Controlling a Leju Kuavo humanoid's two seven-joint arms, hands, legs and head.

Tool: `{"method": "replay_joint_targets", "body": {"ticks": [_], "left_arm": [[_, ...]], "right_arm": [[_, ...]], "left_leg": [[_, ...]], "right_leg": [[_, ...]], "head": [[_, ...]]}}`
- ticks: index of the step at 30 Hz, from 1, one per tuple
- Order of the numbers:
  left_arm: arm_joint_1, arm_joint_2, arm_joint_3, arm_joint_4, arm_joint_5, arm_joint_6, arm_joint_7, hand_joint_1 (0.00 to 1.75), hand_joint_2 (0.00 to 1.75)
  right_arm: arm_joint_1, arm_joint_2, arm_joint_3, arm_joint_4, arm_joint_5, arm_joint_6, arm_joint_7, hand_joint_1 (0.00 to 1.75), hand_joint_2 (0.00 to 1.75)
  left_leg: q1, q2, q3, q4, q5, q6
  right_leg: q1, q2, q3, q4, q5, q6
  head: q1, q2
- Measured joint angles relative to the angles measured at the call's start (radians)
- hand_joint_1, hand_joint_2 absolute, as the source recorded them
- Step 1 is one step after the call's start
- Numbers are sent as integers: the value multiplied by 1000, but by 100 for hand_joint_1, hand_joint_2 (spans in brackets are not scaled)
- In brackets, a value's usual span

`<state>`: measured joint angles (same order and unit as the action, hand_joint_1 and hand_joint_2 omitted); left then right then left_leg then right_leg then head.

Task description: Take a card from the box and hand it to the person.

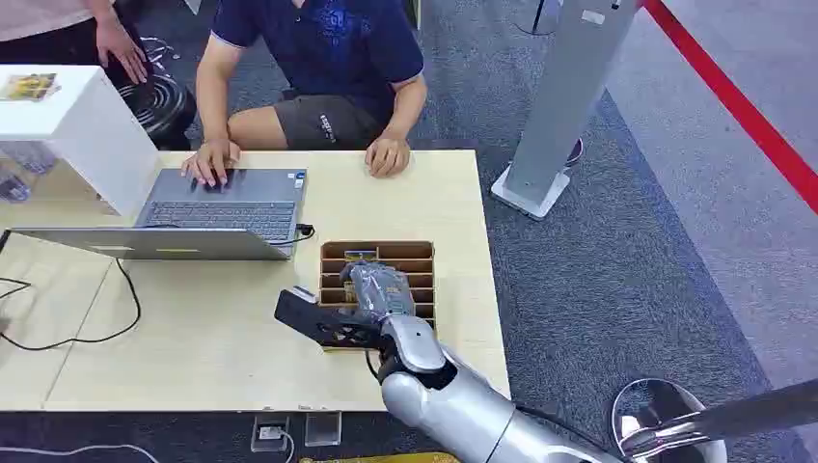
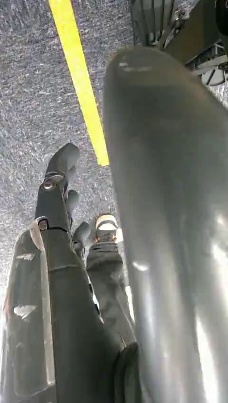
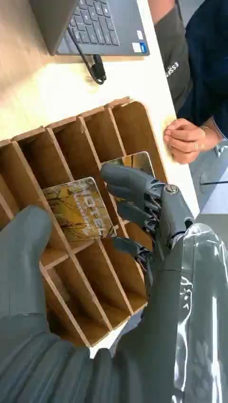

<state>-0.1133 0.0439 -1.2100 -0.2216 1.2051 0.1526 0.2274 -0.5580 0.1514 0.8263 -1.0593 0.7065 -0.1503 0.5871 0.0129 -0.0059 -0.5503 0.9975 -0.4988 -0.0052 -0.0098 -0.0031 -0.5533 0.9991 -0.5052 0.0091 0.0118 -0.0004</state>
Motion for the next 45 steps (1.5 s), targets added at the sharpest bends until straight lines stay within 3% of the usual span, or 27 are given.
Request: {"method": "replay_joint_targets", "body": {"ticks": [29,45], "left_arm": [[0,-2,-1,0,-32,-27,-1,0,0],[0,-2,0,0,-22,-31,-7,0,0]], "right_arm": [[9,-34,-18,9,24,-13,55,75,175],[10,0,-10,37,15,11,-6,79,175]], "left_leg": [[0,0,1,0,0,0],[0,0,1,0,0,0]], "right_leg": [[0,0,0,0,0,0],[0,0,0,0,0,0]], "head": [[0,0],[0,0]]}}
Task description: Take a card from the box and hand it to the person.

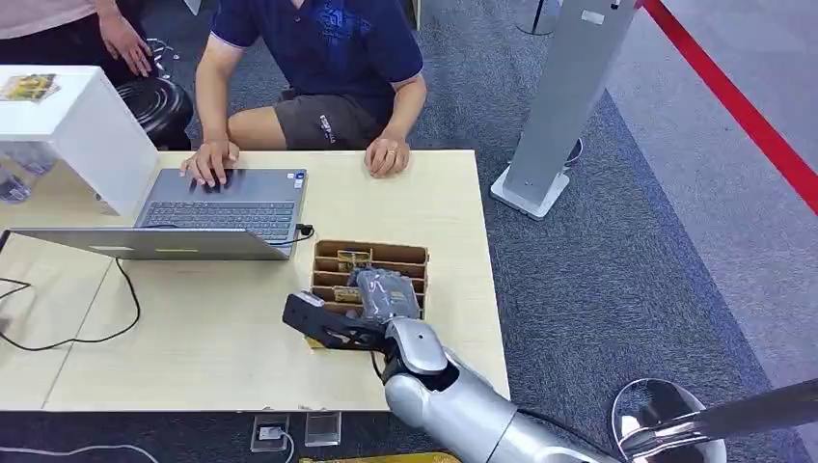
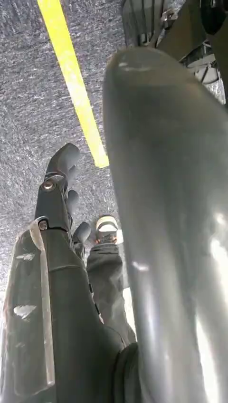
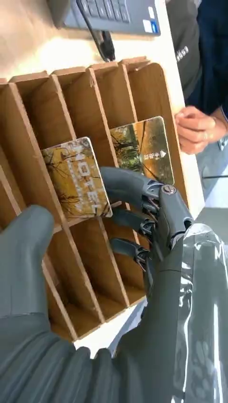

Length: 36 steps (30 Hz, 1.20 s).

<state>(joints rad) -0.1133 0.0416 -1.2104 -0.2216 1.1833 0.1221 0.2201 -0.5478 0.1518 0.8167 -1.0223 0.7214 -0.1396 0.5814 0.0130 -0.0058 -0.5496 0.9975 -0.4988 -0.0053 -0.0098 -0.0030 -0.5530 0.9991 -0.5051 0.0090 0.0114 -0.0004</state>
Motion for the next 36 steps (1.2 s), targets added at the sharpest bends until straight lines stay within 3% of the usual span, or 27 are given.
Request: {"method": "replay_joint_targets", "body": {"ticks": [18,20,22,29,31,36], "left_arm": [[0,0,0,0,1,9,5,0,0],[0,0,0,0,3,16,7,0,0],[0,0,0,0,8,23,8,0,0],[0,-1,0,0,19,36,9,0,0],[0,-1,0,0,20,37,9,0,0],[1,-2,0,0,26,42,9,0,0]], "right_arm": [[-14,13,10,27,-9,-8,8,86,175],[-14,13,11,27,-10,-6,7,94,175],[-15,13,12,27,-12,-5,4,113,175],[-22,17,18,30,-15,3,-12,138,175],[-23,19,20,31,-16,3,-15,152,175],[-26,22,27,39,-24,6,-20,154,175]], "left_leg": [[0,0,0,0,0,0],[0,0,0,0,0,0],[0,0,0,0,0,0],[0,0,0,0,0,0],[0,0,0,0,0,0],[0,0,0,0,0,0]], "right_leg": [[0,0,0,0,0,0],[0,0,0,0,0,0],[0,0,0,0,0,0],[0,0,0,0,0,0],[0,0,0,0,0,0],[0,0,0,0,0,0]], "head": [[0,0],[1,0],[1,0],[0,0],[0,0],[0,0]]}}
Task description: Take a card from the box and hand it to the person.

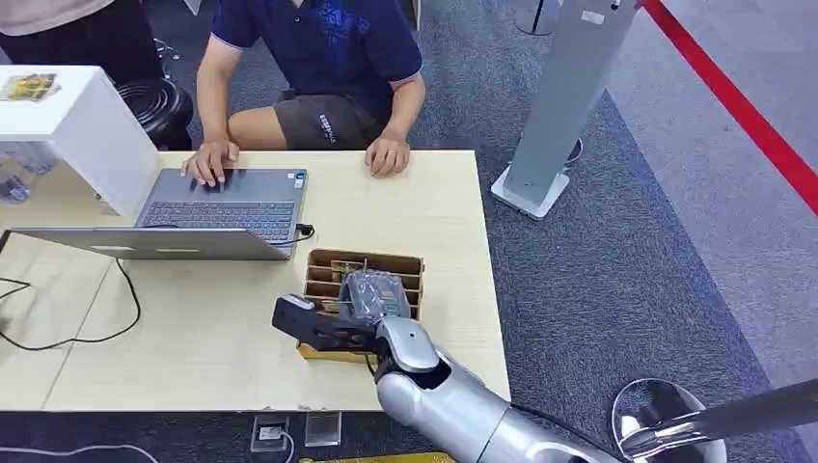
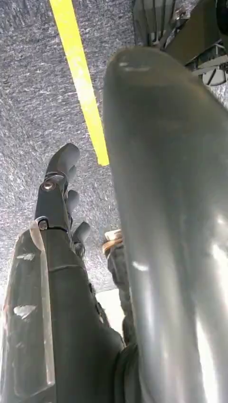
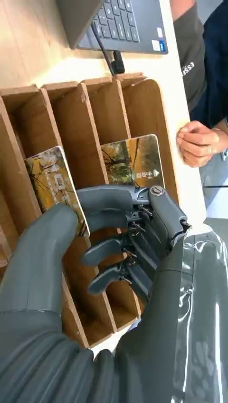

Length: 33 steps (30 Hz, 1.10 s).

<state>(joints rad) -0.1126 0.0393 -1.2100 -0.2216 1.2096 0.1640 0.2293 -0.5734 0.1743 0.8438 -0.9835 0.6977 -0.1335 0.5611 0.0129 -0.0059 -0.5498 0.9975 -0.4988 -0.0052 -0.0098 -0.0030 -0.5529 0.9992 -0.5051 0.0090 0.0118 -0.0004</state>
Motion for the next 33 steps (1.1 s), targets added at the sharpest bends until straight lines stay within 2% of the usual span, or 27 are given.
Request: {"method": "replay_joint_targets", "body": {"ticks": [12,19,24,33], "left_arm": [[0,0,0,0,-6,9,-11,0,0],[2,0,0,0,-10,-2,-11,0,0],[3,0,0,0,-10,-12,-19,0,0],[5,0,0,0,-5,-14,-21,0,0]], "right_arm": [[-4,0,5,6,-6,-7,14,152,175],[-2,-23,4,-21,-3,-31,32,152,175],[6,-60,-7,-108,9,-38,55,152,175],[18,-148,-62,-382,42,-81,72,152,175]], "left_leg": [[0,0,0,0,0,0],[0,0,0,0,0,0],[0,0,0,0,0,0],[0,0,0,0,0,0]], "right_leg": [[0,0,0,0,0,0],[0,0,0,0,0,0],[0,0,0,0,0,0],[0,0,0,0,0,0]], "head": [[0,0],[0,0],[0,0],[1,0]]}}
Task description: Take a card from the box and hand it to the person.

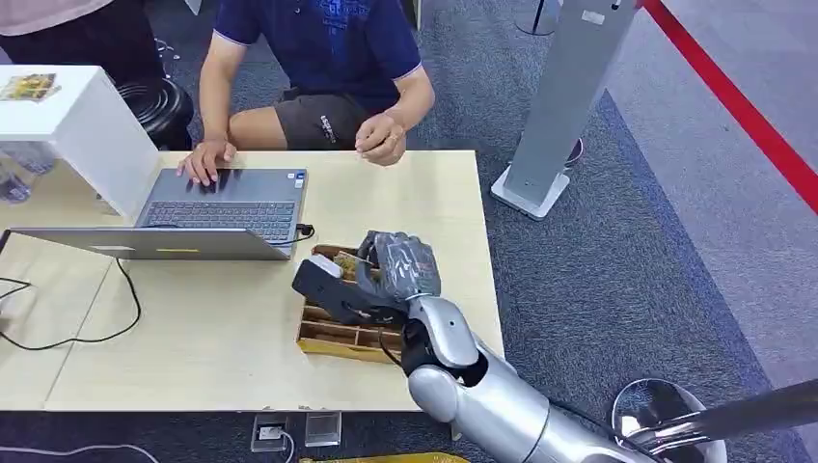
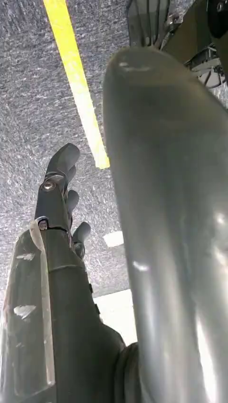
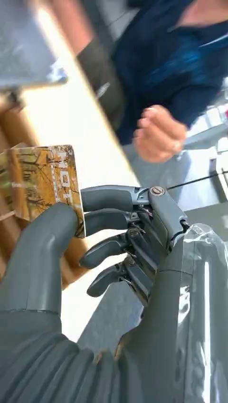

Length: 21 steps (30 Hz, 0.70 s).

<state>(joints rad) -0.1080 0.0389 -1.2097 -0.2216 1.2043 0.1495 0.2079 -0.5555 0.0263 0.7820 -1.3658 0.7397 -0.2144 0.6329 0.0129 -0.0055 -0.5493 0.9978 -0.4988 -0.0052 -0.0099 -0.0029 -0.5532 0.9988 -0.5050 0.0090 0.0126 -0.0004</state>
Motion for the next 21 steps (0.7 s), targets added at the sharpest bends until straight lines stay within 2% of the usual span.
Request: {"method": "replay_joint_targets", "body": {"ticks": [6,11,14,18,21], "left_arm": [[0,0,0,0,-16,-6,-8,0,0],[-1,0,-2,0,-49,-24,-17,0,0],[-3,0,-11,0,-69,-39,-20,0,0],[-7,0,-21,0,-86,-55,-21,0,0],[-8,0,-30,0,-87,-64,-21,0,0]], "right_arm": [[-8,-38,-37,-106,47,-53,-36,152,175],[-44,-56,-62,-111,115,-76,-94,152,175],[-88,-58,-75,-66,166,-121,-152,152,175],[-164,-51,-74,59,239,-173,-215,152,175],[-207,-28,-69,172,272,-215,-260,152,175]], "left_leg": [[0,0,0,0,0,0],[0,0,0,0,0,0],[0,0,0,0,0,0],[0,-1,-1,0,0,0],[0,-1,0,0,0,0]], "right_leg": [[0,0,0,0,0,0],[0,0,0,0,0,0],[0,0,0,0,0,0],[0,0,1,0,0,0],[0,0,1,1,0,0]], "head": [[-1,0],[-1,0],[0,0],[-1,0],[-1,0]]}}
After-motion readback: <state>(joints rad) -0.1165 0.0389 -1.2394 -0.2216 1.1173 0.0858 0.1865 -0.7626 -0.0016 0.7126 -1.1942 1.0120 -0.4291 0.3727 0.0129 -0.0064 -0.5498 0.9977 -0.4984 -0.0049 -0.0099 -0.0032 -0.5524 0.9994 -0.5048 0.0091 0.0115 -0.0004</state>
